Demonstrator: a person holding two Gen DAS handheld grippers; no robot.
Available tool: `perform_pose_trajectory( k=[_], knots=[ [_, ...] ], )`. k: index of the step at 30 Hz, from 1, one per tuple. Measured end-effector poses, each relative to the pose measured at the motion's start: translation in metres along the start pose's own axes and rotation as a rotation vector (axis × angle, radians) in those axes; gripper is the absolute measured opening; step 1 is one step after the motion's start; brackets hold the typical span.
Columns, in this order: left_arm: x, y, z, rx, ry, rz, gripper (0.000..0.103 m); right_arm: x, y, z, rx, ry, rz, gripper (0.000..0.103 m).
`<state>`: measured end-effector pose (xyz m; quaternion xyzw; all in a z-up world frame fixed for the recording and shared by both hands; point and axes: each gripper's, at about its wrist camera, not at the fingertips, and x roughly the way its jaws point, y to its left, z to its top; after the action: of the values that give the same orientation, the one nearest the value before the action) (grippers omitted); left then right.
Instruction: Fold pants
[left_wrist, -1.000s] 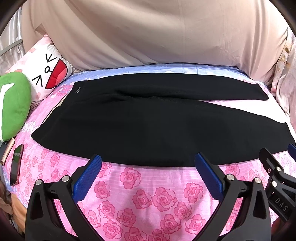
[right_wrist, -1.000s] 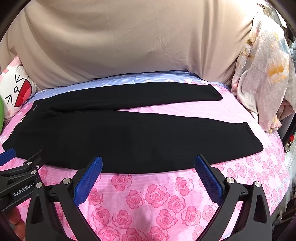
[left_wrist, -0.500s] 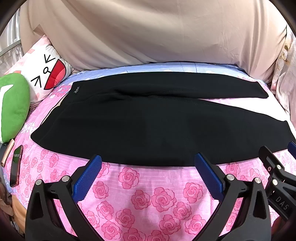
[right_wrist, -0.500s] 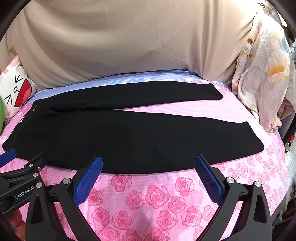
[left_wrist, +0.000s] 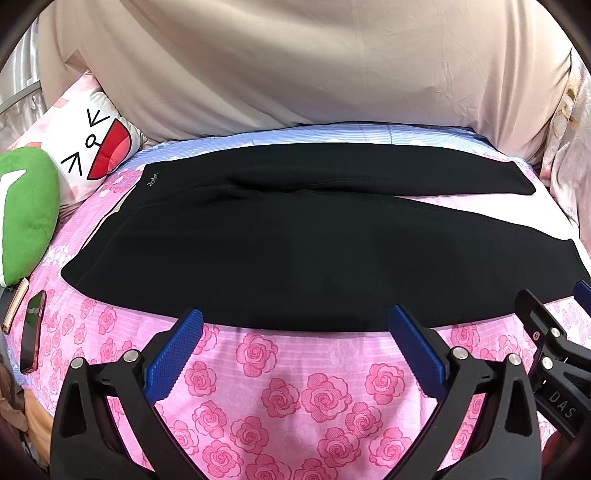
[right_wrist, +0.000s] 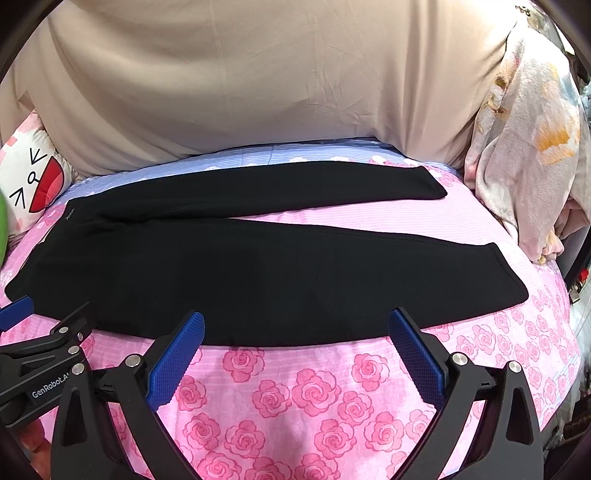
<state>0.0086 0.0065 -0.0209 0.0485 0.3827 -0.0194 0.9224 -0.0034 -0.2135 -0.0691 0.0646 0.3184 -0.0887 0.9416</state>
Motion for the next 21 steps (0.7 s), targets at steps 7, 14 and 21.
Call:
perform_pose_trajectory(
  k=[7,14,21],
  knots=[
    [0.002,-0.001,0.0,0.005,0.005,0.003,0.098,0.004,0.0,0.0,0.0,0.005,0.003,0.098],
    [0.006,-0.002,0.003,0.007,0.012,0.007,0.098,0.009,0.0,-0.001,0.002,0.012,0.002,0.098],
    [0.014,-0.002,0.006,0.007,0.025,0.013,0.098,0.017,0.005,0.001,-0.001,0.024,0.006,0.098]
  ],
)
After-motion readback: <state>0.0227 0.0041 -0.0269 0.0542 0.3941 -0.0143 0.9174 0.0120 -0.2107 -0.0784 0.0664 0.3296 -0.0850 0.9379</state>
